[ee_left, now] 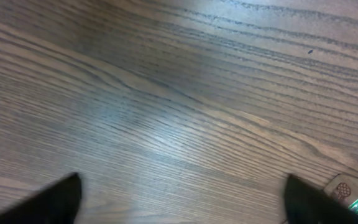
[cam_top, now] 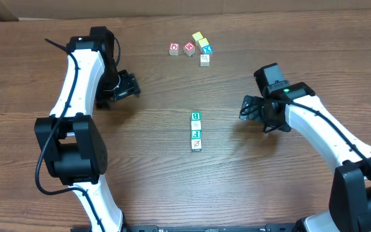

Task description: Flip 5 blocks

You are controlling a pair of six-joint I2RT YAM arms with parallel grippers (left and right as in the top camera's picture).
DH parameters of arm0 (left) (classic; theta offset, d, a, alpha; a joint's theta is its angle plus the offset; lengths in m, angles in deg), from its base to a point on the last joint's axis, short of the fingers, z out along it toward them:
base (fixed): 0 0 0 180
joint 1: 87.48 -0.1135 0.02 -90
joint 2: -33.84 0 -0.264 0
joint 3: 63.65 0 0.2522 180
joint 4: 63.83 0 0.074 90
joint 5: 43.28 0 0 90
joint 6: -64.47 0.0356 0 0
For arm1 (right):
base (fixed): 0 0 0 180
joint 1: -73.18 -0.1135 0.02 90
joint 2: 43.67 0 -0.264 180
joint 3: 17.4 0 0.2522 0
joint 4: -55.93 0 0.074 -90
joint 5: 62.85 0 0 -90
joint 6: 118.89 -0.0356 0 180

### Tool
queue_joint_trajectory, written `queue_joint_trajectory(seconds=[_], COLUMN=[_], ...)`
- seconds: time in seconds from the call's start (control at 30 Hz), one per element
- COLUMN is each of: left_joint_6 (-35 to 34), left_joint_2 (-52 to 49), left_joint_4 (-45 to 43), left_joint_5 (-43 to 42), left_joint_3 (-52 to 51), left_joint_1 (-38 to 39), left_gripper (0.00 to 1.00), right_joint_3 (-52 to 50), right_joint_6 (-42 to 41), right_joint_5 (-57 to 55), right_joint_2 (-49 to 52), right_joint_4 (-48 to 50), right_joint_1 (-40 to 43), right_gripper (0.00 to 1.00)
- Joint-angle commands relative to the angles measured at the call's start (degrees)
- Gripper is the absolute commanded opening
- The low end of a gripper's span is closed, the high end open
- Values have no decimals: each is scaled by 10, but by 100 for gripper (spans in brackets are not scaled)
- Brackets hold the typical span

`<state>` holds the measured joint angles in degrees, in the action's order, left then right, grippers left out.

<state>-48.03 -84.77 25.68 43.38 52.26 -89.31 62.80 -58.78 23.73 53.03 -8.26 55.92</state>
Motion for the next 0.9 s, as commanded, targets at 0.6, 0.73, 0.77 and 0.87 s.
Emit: queue_joint_trajectory(seconds=[0.6,0.73,0.77,0.87], left_joint_6=[0,0,0,0], left_joint_2=[13,13,13,13], left_joint_4=[-31,-31,-32,-32], left_joint_5=[6,6,6,6], left_joint_3=[10,10,10,10], left_joint_1=[6,6,6,7], left_gripper=[100,100,100,100], right_joint_3=[11,11,11,11], right_joint_6=[10,10,10,10], right_joint_5=[-8,-8,-8,-8], right_joint_2=[-8,-8,-8,-8], right_joint_4=[2,2,2,2], right_joint_1=[12,12,12,12], right_gripper=[100,100,100,100])
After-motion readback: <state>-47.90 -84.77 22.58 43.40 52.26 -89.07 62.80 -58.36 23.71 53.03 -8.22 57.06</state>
